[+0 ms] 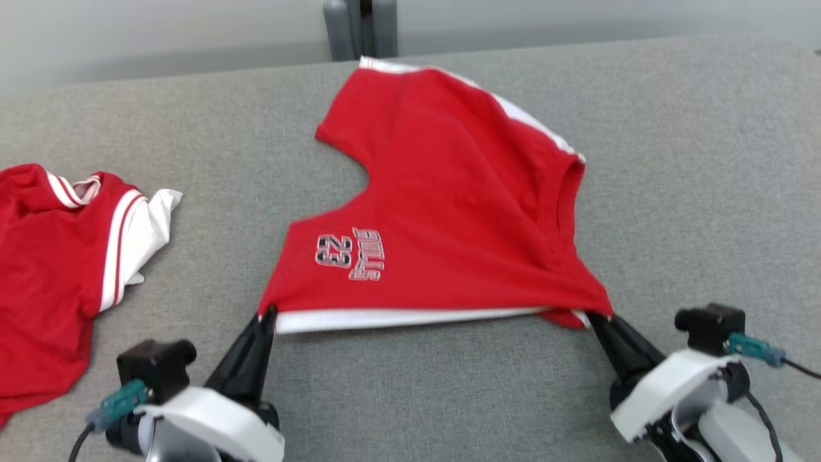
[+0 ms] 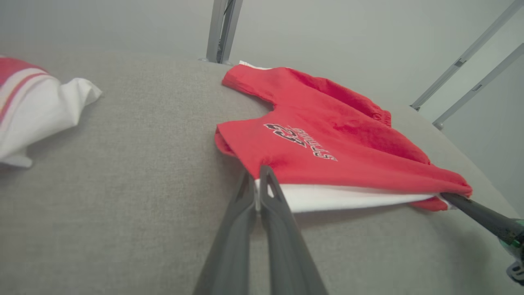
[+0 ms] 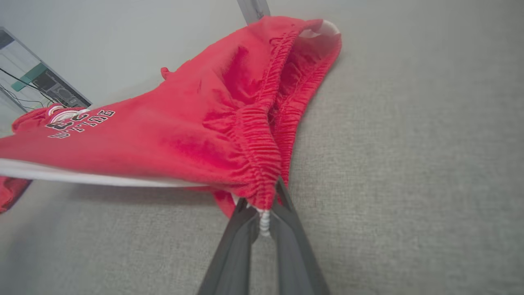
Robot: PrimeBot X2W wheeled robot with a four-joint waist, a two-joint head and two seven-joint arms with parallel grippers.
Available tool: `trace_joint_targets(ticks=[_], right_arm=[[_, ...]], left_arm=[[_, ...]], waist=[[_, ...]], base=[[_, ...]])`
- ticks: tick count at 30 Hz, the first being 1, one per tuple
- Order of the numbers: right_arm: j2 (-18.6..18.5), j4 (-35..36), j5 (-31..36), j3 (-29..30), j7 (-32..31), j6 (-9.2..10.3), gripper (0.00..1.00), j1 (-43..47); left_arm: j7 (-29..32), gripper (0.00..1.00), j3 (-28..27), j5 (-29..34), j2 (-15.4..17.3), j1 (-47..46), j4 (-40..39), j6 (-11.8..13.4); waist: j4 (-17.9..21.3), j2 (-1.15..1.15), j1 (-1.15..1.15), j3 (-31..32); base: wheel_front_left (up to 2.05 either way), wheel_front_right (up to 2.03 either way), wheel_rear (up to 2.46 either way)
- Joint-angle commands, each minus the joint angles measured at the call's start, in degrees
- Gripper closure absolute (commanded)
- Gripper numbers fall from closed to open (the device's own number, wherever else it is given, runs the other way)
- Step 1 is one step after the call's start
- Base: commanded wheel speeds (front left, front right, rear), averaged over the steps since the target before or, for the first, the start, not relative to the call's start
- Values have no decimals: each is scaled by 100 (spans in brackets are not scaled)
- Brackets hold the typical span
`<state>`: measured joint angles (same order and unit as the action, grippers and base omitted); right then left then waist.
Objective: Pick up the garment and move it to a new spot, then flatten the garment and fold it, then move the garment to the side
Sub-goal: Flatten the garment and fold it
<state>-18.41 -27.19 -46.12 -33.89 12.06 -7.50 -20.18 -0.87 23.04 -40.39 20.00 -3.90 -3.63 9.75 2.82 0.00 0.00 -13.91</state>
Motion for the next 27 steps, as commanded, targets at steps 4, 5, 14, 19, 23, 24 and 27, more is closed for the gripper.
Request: trace_joint_targets(ticks=[4,5,14,19,23,24,27], right_arm=[[-186,371,92,333,-248,3,100,721],[-198,472,124,440,-317,3,100,895],[758,3108,1361,2410,-1917,8,100,2705],[1052,3086,1659,2456,-2038,2,100,2334],[1236,2860,1792,2560,-1856,2,100,1845],[1286,2779,1818,2601,-1802,2,100,1693],[1362,2592,1857,2594,-1702,2,100,1381]], left_arm=[[418,100,-46,-110,289,661,-770,383],[515,100,-45,-149,332,799,-910,446],[1130,100,-302,-252,952,1083,-1895,709],[1281,100,-172,-230,942,238,-1447,344],[1369,100,-109,-296,777,-619,-868,37],[1400,100,-95,-295,757,-846,-689,-40],[1433,100,-110,-326,674,-1311,-337,-150]], waist=[[-109,0,0,284],[-130,0,0,319],[118,0,0,365],[209,0,0,255],[298,0,0,71],[326,0,0,12],[383,0,0,-127]], base=[[0,0,0],[0,0,0],[0,0,0],[0,0,0],[0,0,0],[0,0,0],[0,0,0]])
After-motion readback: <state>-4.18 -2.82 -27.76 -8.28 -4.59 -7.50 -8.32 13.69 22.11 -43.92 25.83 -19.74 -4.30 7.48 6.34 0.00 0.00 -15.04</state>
